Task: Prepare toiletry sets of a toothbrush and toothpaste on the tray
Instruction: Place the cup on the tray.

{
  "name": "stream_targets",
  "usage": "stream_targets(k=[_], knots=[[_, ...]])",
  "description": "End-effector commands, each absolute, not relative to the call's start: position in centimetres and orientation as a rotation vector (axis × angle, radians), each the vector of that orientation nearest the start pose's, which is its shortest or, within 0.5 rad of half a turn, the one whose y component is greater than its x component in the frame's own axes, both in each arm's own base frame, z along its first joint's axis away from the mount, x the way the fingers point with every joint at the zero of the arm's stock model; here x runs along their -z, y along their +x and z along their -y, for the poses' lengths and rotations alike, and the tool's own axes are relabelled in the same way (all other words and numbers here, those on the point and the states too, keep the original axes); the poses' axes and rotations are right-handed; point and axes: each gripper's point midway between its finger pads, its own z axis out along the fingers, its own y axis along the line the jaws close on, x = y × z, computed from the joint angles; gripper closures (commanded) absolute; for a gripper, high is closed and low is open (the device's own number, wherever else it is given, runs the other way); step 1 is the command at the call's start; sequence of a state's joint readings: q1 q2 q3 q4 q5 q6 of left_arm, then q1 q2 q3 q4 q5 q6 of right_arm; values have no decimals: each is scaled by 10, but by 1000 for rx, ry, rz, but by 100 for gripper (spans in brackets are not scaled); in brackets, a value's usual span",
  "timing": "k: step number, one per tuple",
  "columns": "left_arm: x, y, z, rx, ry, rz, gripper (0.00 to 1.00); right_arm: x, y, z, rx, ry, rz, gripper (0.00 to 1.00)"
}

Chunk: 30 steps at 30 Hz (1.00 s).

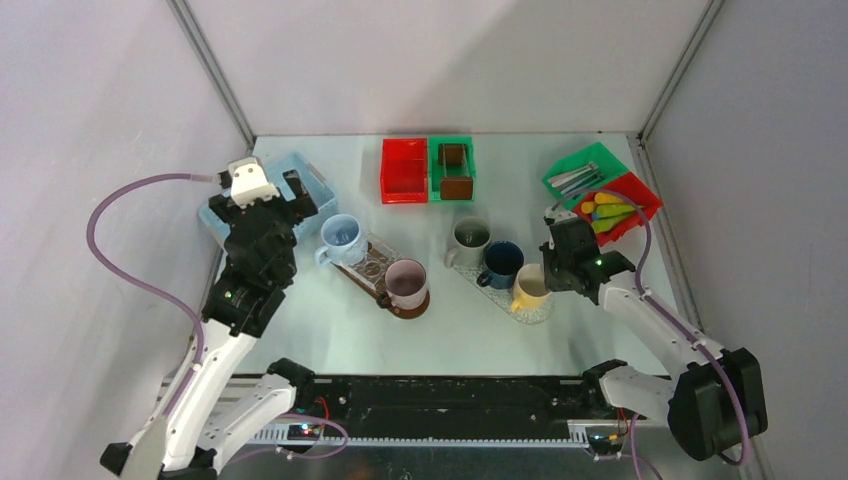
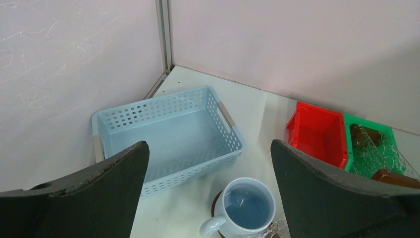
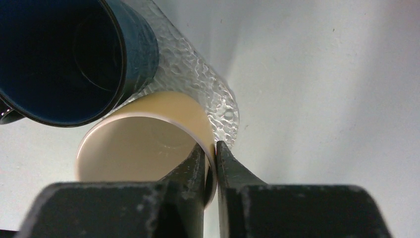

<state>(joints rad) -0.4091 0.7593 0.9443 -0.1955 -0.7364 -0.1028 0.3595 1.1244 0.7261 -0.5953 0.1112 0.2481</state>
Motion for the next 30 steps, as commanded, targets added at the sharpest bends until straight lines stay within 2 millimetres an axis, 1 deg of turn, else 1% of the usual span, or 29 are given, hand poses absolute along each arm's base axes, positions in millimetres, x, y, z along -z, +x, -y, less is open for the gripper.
stream_targets(k=[1, 2, 4, 5, 6, 7, 8, 9, 10, 11, 12, 13, 14, 15, 16, 17, 18, 19, 20, 21, 22, 23, 24, 25, 26, 27, 28, 29, 30], knots=[[-356, 293, 1, -147, -357, -1530, 0, -87, 252, -82, -104, -49, -2509, 85], [-356, 293, 0, -144, -358, -1530, 0, -87, 251, -83, -109, -50, -2508, 83], [-355, 294, 1, -141, -357, -1532, 0, -91, 251, -83, -120, -46, -2495, 76], [-356, 294, 1, -139, -358, -1531, 0, -93, 250, -83, -123, -42, -2491, 69], [-356, 294, 1, -138, -359, -1530, 0, -97, 250, -84, -132, -40, -2476, 65], [-356, 294, 1, -138, -360, -1530, 0, -100, 249, -84, -136, -36, -2472, 56], [-356, 294, 0, -137, -361, -1530, 0, -106, 249, -84, -145, -34, -2453, 52], [-356, 294, 1, -136, -360, -1531, 0, -111, 248, -83, -146, -32, -2448, 43], [-356, 294, 0, -136, -361, -1528, 0, -117, 246, -83, -151, -31, -2435, 40], [-356, 294, 0, -137, -362, -1529, 0, -127, 250, -82, -150, -27, -2411, 33], [-357, 293, 0, -137, -363, -1527, 0, -141, 251, -82, -155, -27, -2381, 29], [-356, 294, 0, -137, -362, -1529, 0, -148, 253, -81, -151, -25, -2362, 24], [-355, 294, -1, -139, -363, -1531, 0, -164, 258, -82, -159, -23, -2322, 22], [-356, 294, -1, -137, -362, -1530, 0, -172, 261, -82, -160, -20, -2302, 19], [-355, 295, 0, -135, -361, -1532, 0, -187, 267, -84, -170, -16, -2265, 17], [-356, 295, 0, -132, -361, -1530, 0, -196, 271, -85, -174, -12, -2245, 16], [-356, 295, 0, -131, -359, -1533, 0, -210, 280, -87, -185, -6, -2215, 14], [-356, 295, 0, -130, -360, -1533, 0, -211, 286, -90, -185, -3, -2220, 13], [-356, 294, 0, -128, -361, -1532, 0, -226, 293, -93, -202, 7, -2191, 12], [-356, 294, 0, -126, -361, -1531, 0, -224, 300, -97, -204, 10, -2205, 11], [-356, 294, 0, -123, -360, -1531, 0, -238, 309, -101, -225, 25, -2175, 11], [-356, 294, 1, -122, -359, -1532, 0, -234, 316, -105, -230, 29, -2196, 10], [-356, 295, 1, -118, -359, -1533, 0, -245, 325, -110, -253, 48, -2169, 9], [-355, 295, 1, -118, -358, -1536, 0, -240, 333, -114, -255, 55, -2189, 9], [-355, 296, 2, -116, -354, -1539, 0, -252, 342, -119, -279, 73, -2160, 9], [-354, 296, 3, -115, -354, -1541, 0, -247, 351, -123, -278, 79, -2176, 9], [-354, 296, 3, -115, -354, -1541, 0, -258, 360, -128, -295, 91, -2148, 9], [-354, 296, 2, -116, -355, -1541, 0, -262, 373, -134, -303, 96, -2136, 9], [-354, 296, 2, -118, -355, -1542, 0, -265, 378, -138, -302, 96, -2130, 9]])
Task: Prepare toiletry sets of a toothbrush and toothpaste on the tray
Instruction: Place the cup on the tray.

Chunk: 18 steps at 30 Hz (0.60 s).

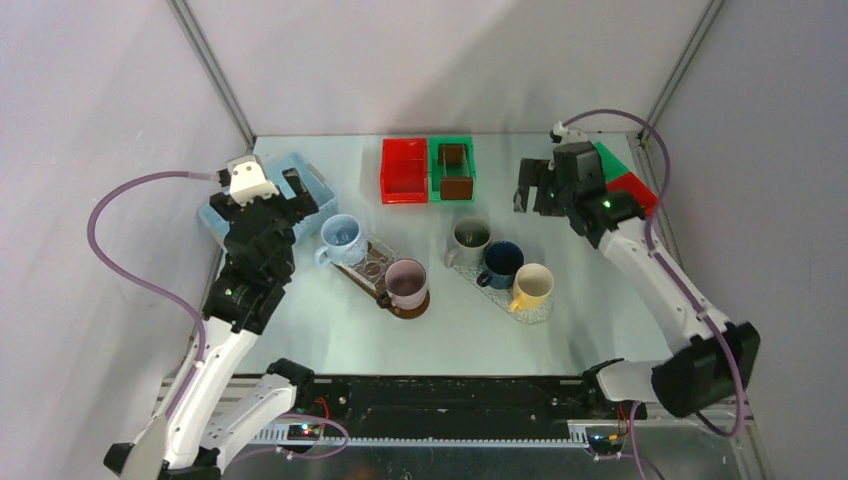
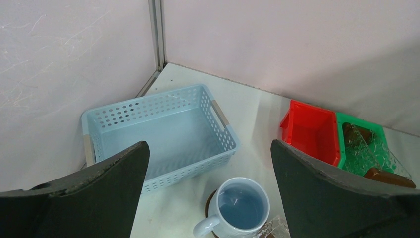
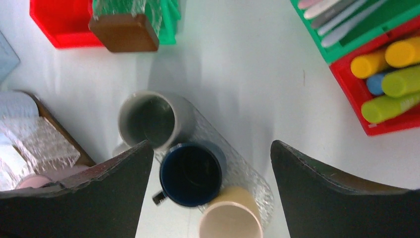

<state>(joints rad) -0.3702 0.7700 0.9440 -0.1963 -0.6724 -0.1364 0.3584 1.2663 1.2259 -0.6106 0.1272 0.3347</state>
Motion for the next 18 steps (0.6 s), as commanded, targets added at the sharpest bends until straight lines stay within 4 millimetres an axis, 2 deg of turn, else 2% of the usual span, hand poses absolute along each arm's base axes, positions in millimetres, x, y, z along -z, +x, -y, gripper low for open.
stream_targets(k=[1, 3, 4, 5, 6, 7, 8, 9, 10, 11, 12, 13, 15, 16, 17, 18], knots=[[-353, 297, 2, -120, -355, -1545, 0, -268, 390, -144, -303, 96, -2122, 9], [-351, 298, 2, -124, -355, -1550, 0, -272, 407, -153, -295, 97, -2111, 10], [-351, 298, 2, -125, -354, -1552, 0, -262, 416, -158, -280, 96, -2133, 11], [-350, 300, 3, -126, -352, -1556, 0, -272, 424, -163, -292, 101, -2110, 12], [-349, 300, 3, -128, -352, -1558, 0, -261, 432, -170, -286, 96, -2136, 13], [-348, 301, 3, -130, -350, -1563, 0, -270, 439, -174, -301, 101, -2116, 14], [-348, 301, 3, -130, -351, -1562, 0, -257, 446, -182, -296, 91, -2143, 14], [-347, 302, 3, -133, -351, -1565, 0, -264, 453, -187, -306, 92, -2128, 15], [-346, 302, 3, -135, -350, -1569, 0, -252, 459, -194, -300, 82, -2153, 15], [-345, 303, 3, -138, -349, -1570, 0, -258, 465, -198, -307, 79, -2140, 16], [-346, 303, 3, -138, -350, -1570, 0, -246, 471, -204, -298, 72, -2162, 16], [-344, 304, 3, -139, -348, -1574, 0, -252, 476, -209, -306, 71, -2148, 17], [-343, 304, 4, -136, -346, -1575, 0, -234, 489, -218, -286, 59, -2176, 19], [-343, 304, 4, -133, -344, -1576, 0, -238, 495, -221, -286, 54, -2164, 19], [-343, 305, 5, -132, -343, -1576, 0, -226, 500, -225, -271, 48, -2182, 20], [-342, 305, 5, -130, -343, -1578, 0, -229, 505, -227, -271, 41, -2172, 21]])
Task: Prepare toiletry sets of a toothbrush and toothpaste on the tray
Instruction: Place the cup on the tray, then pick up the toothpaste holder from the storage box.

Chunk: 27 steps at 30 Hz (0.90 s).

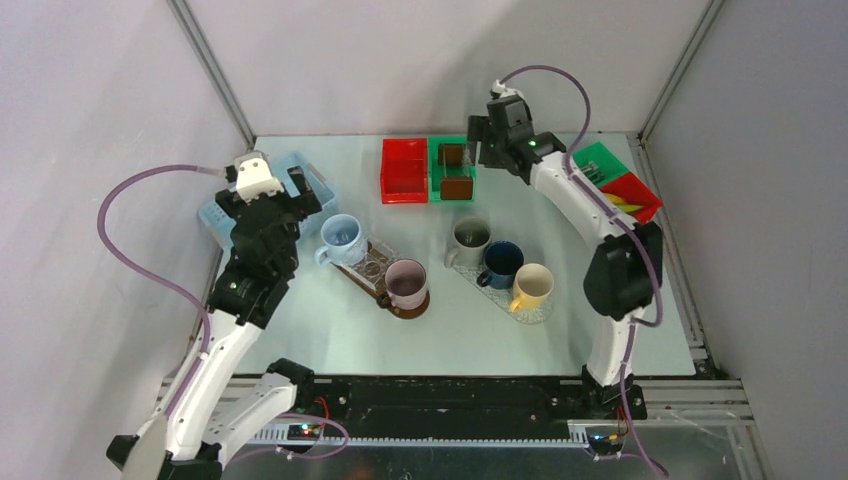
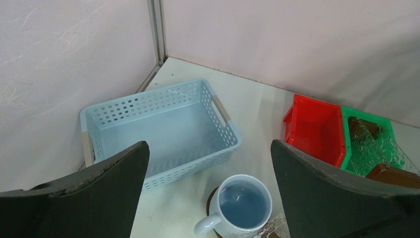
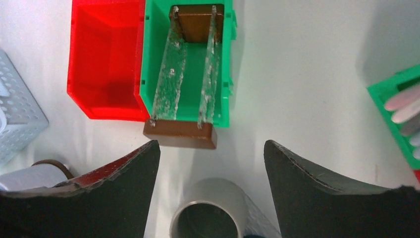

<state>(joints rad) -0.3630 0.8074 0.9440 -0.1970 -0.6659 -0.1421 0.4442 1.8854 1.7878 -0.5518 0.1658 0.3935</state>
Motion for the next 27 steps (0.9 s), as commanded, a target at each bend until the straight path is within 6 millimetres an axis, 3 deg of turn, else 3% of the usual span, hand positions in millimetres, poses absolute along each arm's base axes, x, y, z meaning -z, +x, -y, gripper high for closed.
stream_targets(k=[1, 4, 5, 11, 18, 23, 27], knots=[[-341, 305, 5, -128, -343, -1579, 0, -215, 510, -230, -258, 37, -2194, 22], [-339, 307, 9, -109, -336, -1584, 0, -204, 523, -237, -244, 8, -2203, 26], [-339, 307, 10, -106, -334, -1585, 0, -191, 527, -240, -235, 0, -2225, 26], [-338, 307, 10, -100, -339, -1581, 0, -162, 541, -255, -229, -56, -2272, 42], [-339, 306, 11, -88, -338, -1573, 0, -128, 549, -258, -198, -84, -2327, 72], [-342, 305, 11, -79, -338, -1564, 0, -133, 549, -262, -241, -103, -2318, 99], [-343, 304, 11, -75, -338, -1559, 0, -164, 548, -266, -275, -141, -2257, 100]])
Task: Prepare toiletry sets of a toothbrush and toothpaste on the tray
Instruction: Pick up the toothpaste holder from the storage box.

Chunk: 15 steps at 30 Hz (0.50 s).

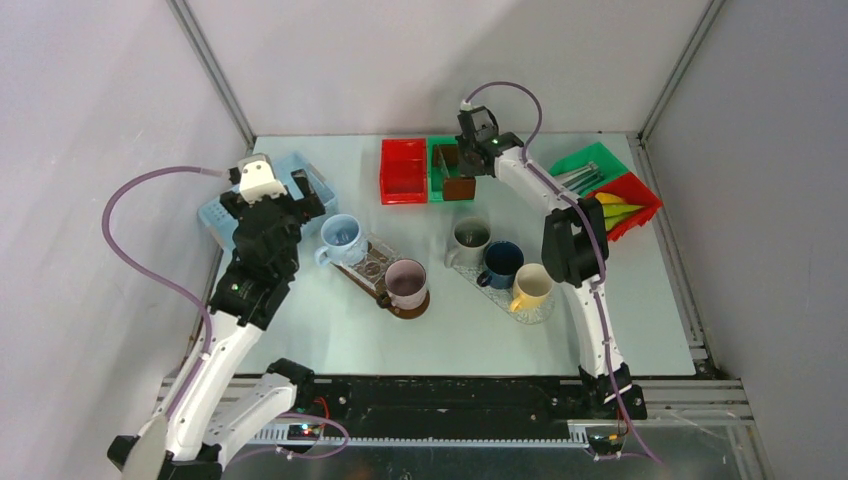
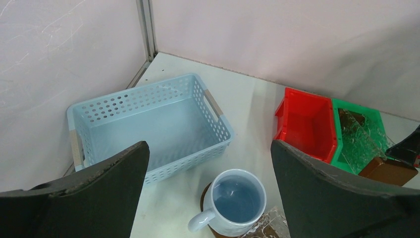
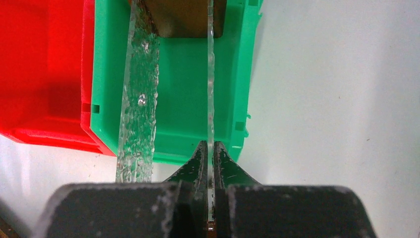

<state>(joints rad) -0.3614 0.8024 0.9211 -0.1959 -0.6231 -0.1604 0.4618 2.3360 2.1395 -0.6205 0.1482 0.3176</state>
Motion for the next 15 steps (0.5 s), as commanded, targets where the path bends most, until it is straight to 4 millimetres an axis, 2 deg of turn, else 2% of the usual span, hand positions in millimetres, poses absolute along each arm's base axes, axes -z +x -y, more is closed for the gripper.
stream_targets(k=[1, 4, 5, 6, 7, 8, 9, 10, 11, 12, 13, 14, 15], knots=[[-343, 304, 11, -73, -336, -1560, 0, -169, 547, -265, -274, -151, -2244, 100], [-344, 304, 13, -63, -333, -1558, 0, -199, 543, -262, -286, -161, -2185, 100], [-344, 304, 14, -56, -330, -1557, 0, -202, 542, -260, -285, -170, -2174, 100], [-344, 304, 15, -50, -327, -1558, 0, -218, 538, -258, -292, -169, -2143, 100], [-345, 303, 15, -43, -326, -1555, 0, -218, 536, -258, -287, -183, -2136, 100], [-346, 303, 17, -34, -322, -1555, 0, -236, 532, -256, -288, -189, -2101, 100], [-348, 302, 18, -23, -324, -1551, 0, -236, 529, -255, -285, -194, -2093, 100], [-350, 302, 19, -9, -323, -1550, 0, -244, 523, -251, -270, -204, -2076, 100], [-351, 302, 20, 0, -324, -1550, 0, -262, 519, -251, -276, -208, -2035, 100], [-353, 302, 22, 17, -326, -1552, 0, -260, 515, -248, -253, -223, -2034, 100], [-354, 302, 24, 30, -326, -1554, 0, -277, 510, -249, -259, -228, -1992, 100], [-356, 303, 28, 60, -331, -1560, 0, -278, 507, -247, -236, -246, -1979, 100], [-358, 303, 31, 80, -332, -1563, 0, -291, 500, -248, -228, -253, -1950, 100]])
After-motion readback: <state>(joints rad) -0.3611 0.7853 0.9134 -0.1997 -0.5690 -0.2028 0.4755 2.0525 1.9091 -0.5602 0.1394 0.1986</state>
